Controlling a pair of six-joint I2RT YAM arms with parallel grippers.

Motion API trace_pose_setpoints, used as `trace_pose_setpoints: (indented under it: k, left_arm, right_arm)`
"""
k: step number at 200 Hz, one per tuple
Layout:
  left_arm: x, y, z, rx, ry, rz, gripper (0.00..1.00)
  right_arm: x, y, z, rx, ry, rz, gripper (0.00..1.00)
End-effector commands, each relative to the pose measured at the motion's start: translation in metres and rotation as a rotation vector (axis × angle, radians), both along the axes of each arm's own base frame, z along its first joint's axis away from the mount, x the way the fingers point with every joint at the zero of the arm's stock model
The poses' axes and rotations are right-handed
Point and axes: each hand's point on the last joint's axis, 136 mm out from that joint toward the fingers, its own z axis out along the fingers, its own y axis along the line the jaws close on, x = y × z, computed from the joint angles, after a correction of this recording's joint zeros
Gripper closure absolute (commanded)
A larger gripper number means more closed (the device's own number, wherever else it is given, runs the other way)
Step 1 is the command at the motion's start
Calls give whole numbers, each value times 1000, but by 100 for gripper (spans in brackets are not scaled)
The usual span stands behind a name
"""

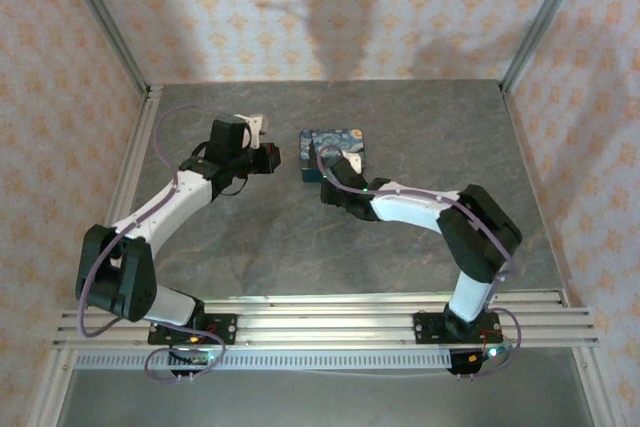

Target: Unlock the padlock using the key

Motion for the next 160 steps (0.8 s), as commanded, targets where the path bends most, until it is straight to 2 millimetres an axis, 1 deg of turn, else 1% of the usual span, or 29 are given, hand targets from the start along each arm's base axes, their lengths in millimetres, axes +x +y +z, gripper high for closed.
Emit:
trace_pose_setpoints:
  k: [1, 26, 58, 82, 129, 160]
  left_arm:
    - [21, 5, 16, -32, -40, 40, 100]
    - [31, 9, 12, -69, -32, 57, 100]
    - [37, 12, 3, -104, -21, 64, 100]
    - [36, 13, -1, -108, -11, 64, 100]
    - [34, 14, -3, -107, -4, 62, 100]
    - [32, 14, -6, -104, 4, 60, 100]
  right_arm:
    - [25, 0, 14, -39, -111, -58, 40]
    - [31, 5, 7, -59, -111, -57, 41]
    - [37, 7, -4, -87, -105, -58, 42]
    - [40, 9, -12, -106, -98, -60, 43]
    - [42, 4, -21, -131, -102, -79, 45]
    - [42, 6, -27, -137, -97, -70, 45]
